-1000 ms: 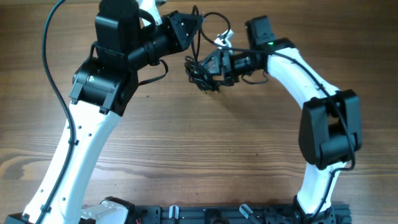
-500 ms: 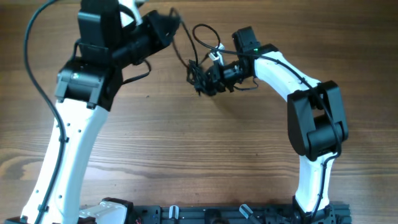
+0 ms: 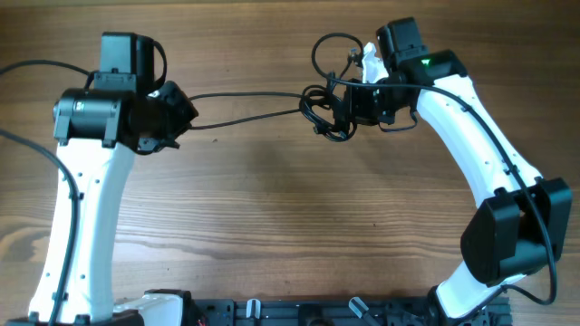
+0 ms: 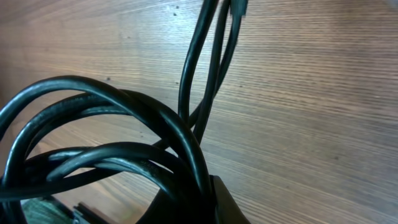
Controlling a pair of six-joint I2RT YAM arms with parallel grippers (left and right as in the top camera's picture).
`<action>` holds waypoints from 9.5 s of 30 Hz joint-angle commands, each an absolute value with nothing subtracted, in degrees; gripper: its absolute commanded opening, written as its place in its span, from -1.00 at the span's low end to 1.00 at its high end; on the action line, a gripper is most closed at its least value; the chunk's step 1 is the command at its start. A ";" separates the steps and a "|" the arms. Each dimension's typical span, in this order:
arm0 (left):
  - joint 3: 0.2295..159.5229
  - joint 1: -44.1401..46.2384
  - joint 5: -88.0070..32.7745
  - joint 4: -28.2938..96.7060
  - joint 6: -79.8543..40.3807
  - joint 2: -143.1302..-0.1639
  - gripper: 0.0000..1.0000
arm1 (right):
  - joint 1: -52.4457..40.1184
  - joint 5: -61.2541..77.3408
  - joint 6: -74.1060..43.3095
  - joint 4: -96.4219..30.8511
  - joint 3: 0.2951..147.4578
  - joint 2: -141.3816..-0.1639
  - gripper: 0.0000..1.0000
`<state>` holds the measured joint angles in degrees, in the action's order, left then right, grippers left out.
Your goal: Untangle cables
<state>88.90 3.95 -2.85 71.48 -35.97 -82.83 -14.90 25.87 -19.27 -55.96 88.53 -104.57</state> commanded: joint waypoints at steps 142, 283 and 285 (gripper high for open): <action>59.83 5.52 -37.82 27.77 -34.46 -91.61 0.04 | -31.33 24.32 -32.34 -32.64 85.52 -115.07 -0.91; 59.83 11.51 -17.96 36.05 -33.45 -96.03 -0.92 | 18.76 62.72 -50.46 -14.94 79.66 -79.48 -0.91; 59.83 11.51 -17.06 36.49 -33.43 -96.03 -0.92 | 22.48 65.93 -55.86 -7.55 79.66 -80.99 -0.91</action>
